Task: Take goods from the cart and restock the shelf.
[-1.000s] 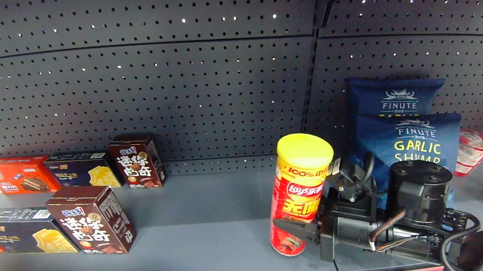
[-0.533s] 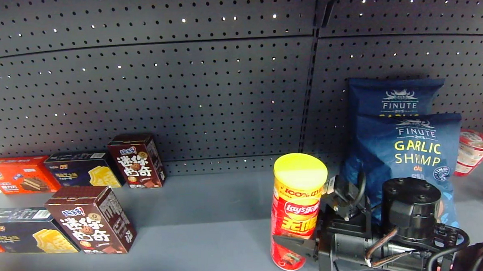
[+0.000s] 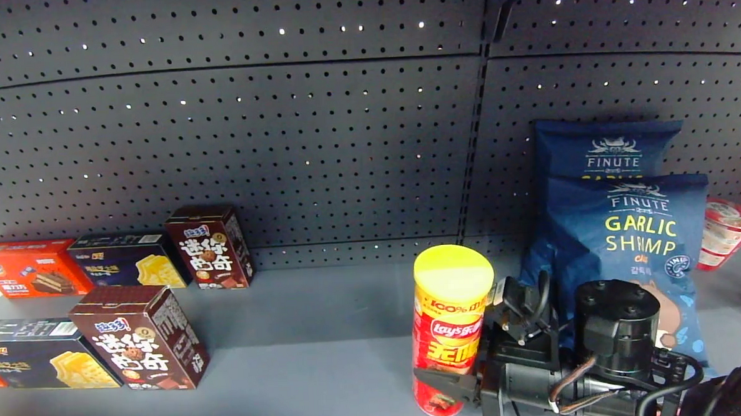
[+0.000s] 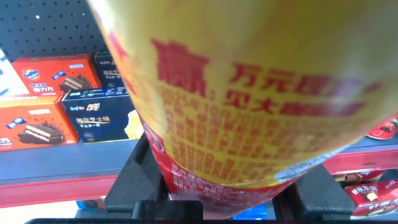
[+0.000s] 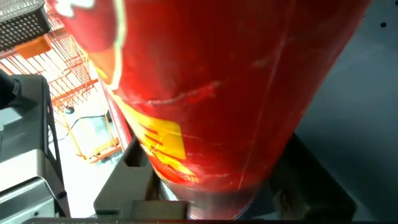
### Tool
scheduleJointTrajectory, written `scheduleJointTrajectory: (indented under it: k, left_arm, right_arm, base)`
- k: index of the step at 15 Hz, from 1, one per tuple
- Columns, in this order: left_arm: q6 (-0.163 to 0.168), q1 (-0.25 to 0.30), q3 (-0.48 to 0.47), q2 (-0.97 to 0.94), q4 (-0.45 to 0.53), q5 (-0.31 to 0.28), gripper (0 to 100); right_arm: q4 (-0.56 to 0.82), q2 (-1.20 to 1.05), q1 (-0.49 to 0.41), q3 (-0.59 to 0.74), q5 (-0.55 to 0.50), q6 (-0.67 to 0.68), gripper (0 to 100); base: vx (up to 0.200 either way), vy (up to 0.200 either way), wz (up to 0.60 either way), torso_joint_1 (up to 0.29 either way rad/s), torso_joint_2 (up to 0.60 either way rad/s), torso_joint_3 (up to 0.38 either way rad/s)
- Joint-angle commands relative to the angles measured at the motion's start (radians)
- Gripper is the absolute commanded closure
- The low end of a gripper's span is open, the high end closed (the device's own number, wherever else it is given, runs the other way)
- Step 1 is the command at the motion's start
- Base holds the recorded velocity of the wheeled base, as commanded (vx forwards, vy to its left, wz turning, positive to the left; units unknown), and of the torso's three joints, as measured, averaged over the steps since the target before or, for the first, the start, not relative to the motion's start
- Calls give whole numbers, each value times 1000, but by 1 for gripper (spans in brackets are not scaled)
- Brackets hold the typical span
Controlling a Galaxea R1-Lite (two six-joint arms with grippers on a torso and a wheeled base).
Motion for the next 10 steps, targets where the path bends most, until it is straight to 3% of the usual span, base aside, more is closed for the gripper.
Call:
scheduleJointTrajectory:
  k: [1,10]
  left_arm:
    - [-1,0,0,-1,0,0,100]
    - [-1,-2,5,-17,0,0,100]
  right_arm:
    - [-3,19,0,8,-1,-4,0]
    - [-7,-126,-43,141,1,-6,0]
  base:
    - [0,0,0,0,0,0]
    - [0,0,0,0,0,0]
